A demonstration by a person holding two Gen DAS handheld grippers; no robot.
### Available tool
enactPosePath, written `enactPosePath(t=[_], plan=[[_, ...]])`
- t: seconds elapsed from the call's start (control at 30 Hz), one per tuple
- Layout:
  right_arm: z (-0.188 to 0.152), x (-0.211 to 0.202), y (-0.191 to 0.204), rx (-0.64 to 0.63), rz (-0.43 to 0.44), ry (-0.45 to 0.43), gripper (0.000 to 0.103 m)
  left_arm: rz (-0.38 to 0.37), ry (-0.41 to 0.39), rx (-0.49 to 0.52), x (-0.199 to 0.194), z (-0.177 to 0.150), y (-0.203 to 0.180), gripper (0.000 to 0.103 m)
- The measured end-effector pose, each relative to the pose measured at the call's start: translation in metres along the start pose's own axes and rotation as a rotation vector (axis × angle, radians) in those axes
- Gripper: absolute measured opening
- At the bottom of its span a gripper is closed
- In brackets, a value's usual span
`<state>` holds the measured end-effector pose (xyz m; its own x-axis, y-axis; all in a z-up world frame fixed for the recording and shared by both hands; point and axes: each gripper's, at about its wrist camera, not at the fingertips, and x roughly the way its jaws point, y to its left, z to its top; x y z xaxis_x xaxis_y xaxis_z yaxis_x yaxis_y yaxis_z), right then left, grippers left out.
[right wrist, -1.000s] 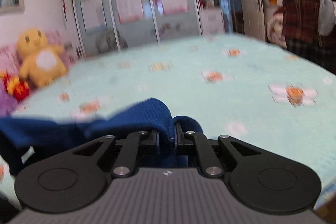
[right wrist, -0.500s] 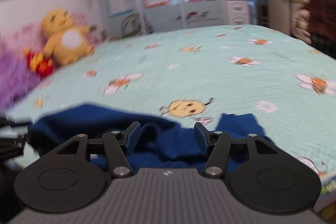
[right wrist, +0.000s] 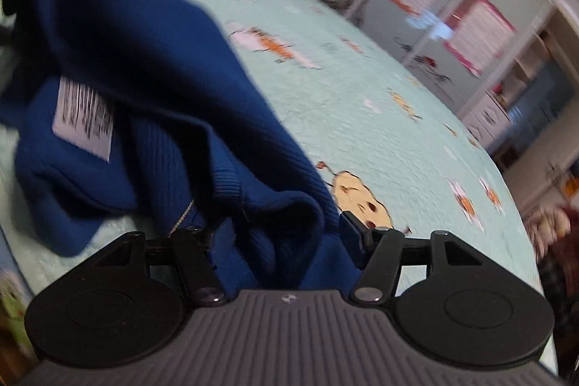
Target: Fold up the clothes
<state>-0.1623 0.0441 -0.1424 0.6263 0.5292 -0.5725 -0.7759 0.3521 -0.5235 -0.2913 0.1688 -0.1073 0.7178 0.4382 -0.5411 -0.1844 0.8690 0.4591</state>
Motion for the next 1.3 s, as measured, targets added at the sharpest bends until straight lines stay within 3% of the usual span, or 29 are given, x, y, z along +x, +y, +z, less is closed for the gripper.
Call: enactPosePath(t=[0.03, 0.1, 0.13, 0.2, 0.3, 0.37, 0.47, 0.5, 0.53, 0.67, 0.87, 0.97, 1.03, 1.13, 1.3], plan=[[0.001, 0.001, 0.000, -0.006, 0.007, -0.010, 0.055, 0.001, 0.001, 0.002, 0.004, 0.001, 0.000, 0.060], [0.008, -0.003, -0.008, 0.057, 0.033, -0.038, 0.007, 0.007, -0.005, -0.006, 0.011, 0.004, 0.001, 0.060], [0.011, -0.008, -0.014, 0.105, 0.040, -0.057, 0.005, 0.010, -0.010, -0.014, 0.014, 0.006, 0.002, 0.060], [0.015, -0.021, -0.025, 0.187, 0.039, -0.106, 0.005, 0.009, -0.010, -0.045, 0.020, 0.010, 0.006, 0.056], [0.019, -0.040, -0.040, 0.266, 0.027, -0.165, 0.005, 0.008, -0.011, -0.092, 0.029, 0.016, 0.012, 0.038], [0.022, -0.053, -0.048, 0.299, 0.013, -0.204, 0.005, 0.006, -0.023, -0.098, 0.029, 0.020, 0.014, 0.037], [0.024, -0.072, -0.060, 0.343, 0.008, -0.252, 0.005, 0.014, -0.029, -0.091, 0.028, 0.022, 0.013, 0.044], [0.024, -0.075, -0.064, 0.353, 0.010, -0.260, 0.005, 0.016, -0.012, -0.077, 0.030, 0.021, 0.010, 0.056], [0.025, -0.076, -0.067, 0.363, 0.013, -0.264, 0.005, 0.018, 0.005, -0.064, 0.033, 0.019, 0.008, 0.058], [0.027, -0.090, -0.070, 0.387, 0.005, -0.297, 0.005, 0.030, 0.019, 0.016, 0.025, 0.008, -0.009, 0.058], [0.044, -0.116, -0.086, 0.429, 0.009, -0.379, 0.005, -0.037, -0.082, 0.107, -0.017, -0.004, -0.031, 0.069], [0.050, -0.129, -0.092, 0.444, 0.024, -0.414, 0.005, 0.006, -0.084, 0.188, -0.016, -0.006, -0.042, 0.072], [0.053, -0.140, -0.090, 0.446, 0.032, -0.439, 0.005, 0.043, -0.079, 0.179, -0.009, -0.005, -0.041, 0.071], [0.054, -0.152, -0.086, 0.458, 0.047, -0.455, 0.005, 0.017, -0.090, 0.121, -0.009, 0.003, -0.034, 0.071], [0.051, -0.161, -0.079, 0.486, 0.062, -0.447, 0.005, -0.011, -0.122, 0.175, -0.010, 0.006, -0.047, 0.072]])
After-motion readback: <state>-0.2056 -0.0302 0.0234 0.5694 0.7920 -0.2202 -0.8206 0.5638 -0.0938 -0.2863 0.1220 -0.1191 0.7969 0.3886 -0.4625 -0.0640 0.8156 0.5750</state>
